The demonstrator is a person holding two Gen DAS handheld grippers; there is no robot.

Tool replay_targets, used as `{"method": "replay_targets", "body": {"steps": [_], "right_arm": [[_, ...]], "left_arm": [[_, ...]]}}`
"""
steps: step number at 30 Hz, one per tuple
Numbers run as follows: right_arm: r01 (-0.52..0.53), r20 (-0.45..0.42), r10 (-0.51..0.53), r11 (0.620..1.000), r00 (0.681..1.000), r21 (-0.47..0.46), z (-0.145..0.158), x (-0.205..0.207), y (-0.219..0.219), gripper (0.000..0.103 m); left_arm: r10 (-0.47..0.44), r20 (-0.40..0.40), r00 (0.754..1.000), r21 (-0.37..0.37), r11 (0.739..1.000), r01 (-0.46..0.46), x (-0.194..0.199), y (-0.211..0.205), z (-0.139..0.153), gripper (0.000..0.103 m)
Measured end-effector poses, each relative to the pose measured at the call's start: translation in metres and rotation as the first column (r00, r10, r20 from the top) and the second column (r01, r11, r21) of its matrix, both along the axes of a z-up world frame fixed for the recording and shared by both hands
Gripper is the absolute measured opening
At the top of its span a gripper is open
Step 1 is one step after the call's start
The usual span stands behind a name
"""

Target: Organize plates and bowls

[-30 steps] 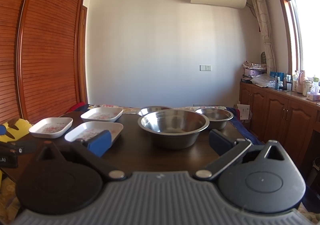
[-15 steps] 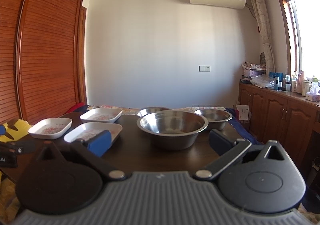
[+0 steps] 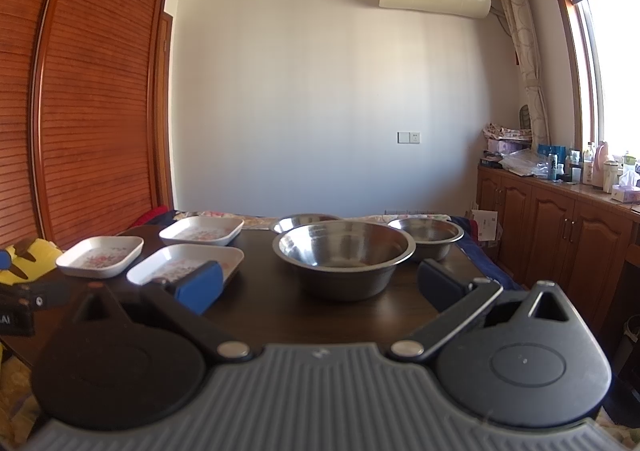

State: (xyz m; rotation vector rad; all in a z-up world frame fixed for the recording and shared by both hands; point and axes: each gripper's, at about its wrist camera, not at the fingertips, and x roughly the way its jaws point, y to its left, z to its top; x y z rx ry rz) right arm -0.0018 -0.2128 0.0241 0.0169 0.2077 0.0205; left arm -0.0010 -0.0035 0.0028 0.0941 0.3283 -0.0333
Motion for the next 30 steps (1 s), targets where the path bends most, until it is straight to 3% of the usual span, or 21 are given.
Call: {"method": "replay_targets", "body": {"steps": [30], "right_arm": [[-0.015, 0.002, 0.015, 1.000, 1.000, -0.006, -0.0045, 0.0025, 0.0036, 0.103]], "left_arm": [[-0.009, -0.019, 1.000, -0.003, 1.000, 0.009, 0.0036, -0.0002, -0.0063, 0.103]]}}
